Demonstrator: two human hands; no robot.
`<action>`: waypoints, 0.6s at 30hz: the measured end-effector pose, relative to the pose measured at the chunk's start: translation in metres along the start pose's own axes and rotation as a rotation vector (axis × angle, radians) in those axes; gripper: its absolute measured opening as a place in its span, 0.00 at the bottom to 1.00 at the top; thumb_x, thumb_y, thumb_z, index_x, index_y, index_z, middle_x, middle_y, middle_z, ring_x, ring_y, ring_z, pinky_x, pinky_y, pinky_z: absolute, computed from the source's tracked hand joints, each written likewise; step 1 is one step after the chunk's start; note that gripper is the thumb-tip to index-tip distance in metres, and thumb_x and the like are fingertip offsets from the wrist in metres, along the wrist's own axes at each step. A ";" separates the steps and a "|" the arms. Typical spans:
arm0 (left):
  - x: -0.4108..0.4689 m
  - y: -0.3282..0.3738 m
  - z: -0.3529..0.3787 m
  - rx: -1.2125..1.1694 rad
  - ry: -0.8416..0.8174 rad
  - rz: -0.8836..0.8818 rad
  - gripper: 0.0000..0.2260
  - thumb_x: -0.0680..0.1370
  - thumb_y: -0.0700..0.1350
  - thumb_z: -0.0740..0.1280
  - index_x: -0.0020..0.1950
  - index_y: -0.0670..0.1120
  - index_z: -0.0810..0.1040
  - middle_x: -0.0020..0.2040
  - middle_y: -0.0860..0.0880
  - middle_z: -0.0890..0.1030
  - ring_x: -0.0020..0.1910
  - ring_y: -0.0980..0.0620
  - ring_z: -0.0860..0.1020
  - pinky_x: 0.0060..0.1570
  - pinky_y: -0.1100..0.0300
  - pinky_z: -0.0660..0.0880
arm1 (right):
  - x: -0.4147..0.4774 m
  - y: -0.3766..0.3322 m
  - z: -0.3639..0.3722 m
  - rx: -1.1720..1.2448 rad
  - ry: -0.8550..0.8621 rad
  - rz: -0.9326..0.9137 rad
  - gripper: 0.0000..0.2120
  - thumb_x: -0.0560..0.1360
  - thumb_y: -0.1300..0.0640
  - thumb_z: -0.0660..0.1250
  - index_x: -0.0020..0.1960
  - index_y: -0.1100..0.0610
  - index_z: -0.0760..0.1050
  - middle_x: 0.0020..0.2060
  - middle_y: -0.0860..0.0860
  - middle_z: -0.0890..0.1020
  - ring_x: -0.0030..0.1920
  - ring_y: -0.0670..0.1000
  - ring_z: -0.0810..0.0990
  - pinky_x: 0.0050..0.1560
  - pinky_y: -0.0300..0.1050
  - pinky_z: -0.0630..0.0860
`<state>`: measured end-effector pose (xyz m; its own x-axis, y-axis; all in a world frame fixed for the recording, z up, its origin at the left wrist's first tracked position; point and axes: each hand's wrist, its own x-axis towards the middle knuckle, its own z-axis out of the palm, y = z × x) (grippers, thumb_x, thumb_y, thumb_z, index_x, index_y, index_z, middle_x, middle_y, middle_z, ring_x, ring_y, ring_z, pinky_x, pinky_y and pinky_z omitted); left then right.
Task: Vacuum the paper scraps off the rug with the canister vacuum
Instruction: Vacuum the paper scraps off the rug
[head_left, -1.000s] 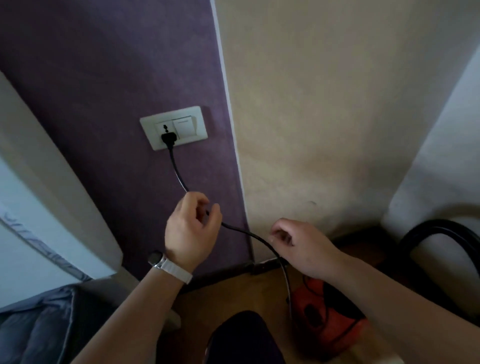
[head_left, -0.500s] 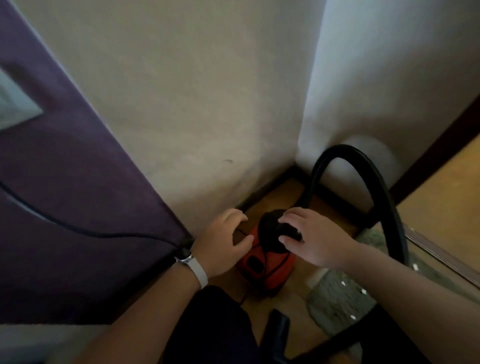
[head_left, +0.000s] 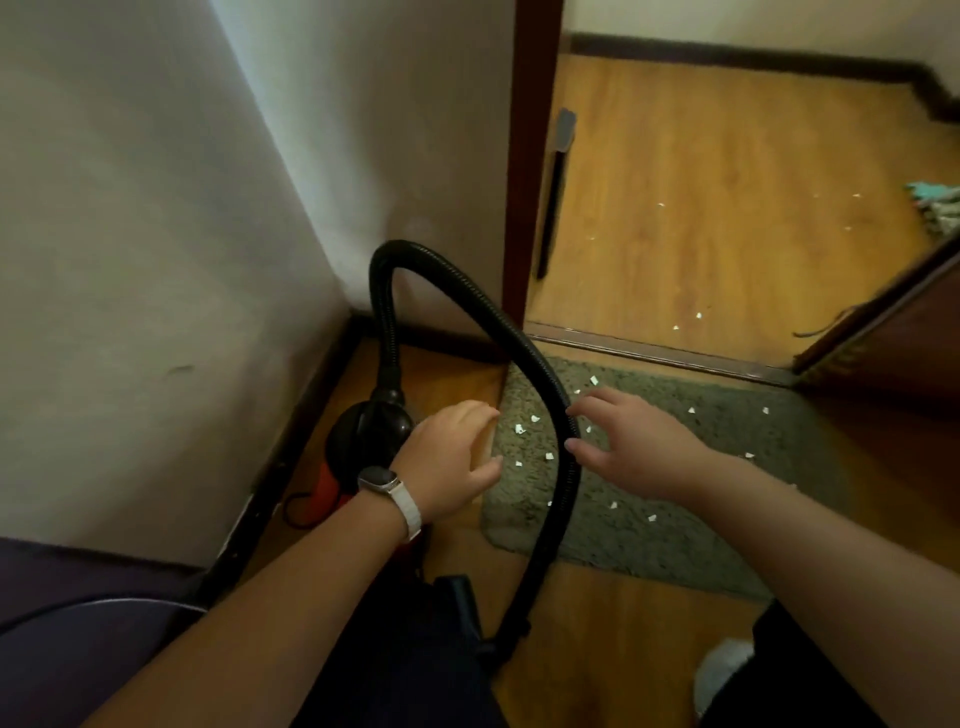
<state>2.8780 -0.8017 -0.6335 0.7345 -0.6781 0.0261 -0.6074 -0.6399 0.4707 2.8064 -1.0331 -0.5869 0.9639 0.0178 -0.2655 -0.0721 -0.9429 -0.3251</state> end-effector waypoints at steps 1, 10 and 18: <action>0.006 0.010 0.003 0.026 -0.014 0.020 0.25 0.77 0.53 0.67 0.71 0.46 0.71 0.69 0.49 0.73 0.69 0.50 0.69 0.69 0.53 0.66 | -0.005 0.006 0.000 0.006 -0.005 0.017 0.22 0.79 0.41 0.63 0.69 0.49 0.72 0.65 0.45 0.73 0.61 0.48 0.76 0.58 0.48 0.77; 0.102 0.035 0.075 0.652 -0.115 0.311 0.26 0.71 0.44 0.69 0.68 0.47 0.71 0.69 0.45 0.72 0.69 0.44 0.68 0.69 0.46 0.64 | -0.009 0.086 0.052 0.108 0.010 0.051 0.22 0.79 0.41 0.63 0.69 0.49 0.72 0.65 0.48 0.74 0.63 0.52 0.75 0.60 0.50 0.75; 0.153 0.048 0.152 1.086 -0.595 0.424 0.29 0.75 0.49 0.65 0.75 0.48 0.62 0.71 0.43 0.68 0.72 0.41 0.64 0.74 0.37 0.48 | -0.003 0.161 0.092 0.276 -0.028 0.111 0.21 0.79 0.43 0.63 0.69 0.50 0.72 0.65 0.49 0.74 0.65 0.51 0.74 0.60 0.49 0.74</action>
<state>2.9151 -0.9918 -0.7409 0.3513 -0.7735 -0.5275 -0.8950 -0.1120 -0.4319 2.7686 -1.1543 -0.7221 0.9392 -0.0678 -0.3367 -0.2473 -0.8138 -0.5258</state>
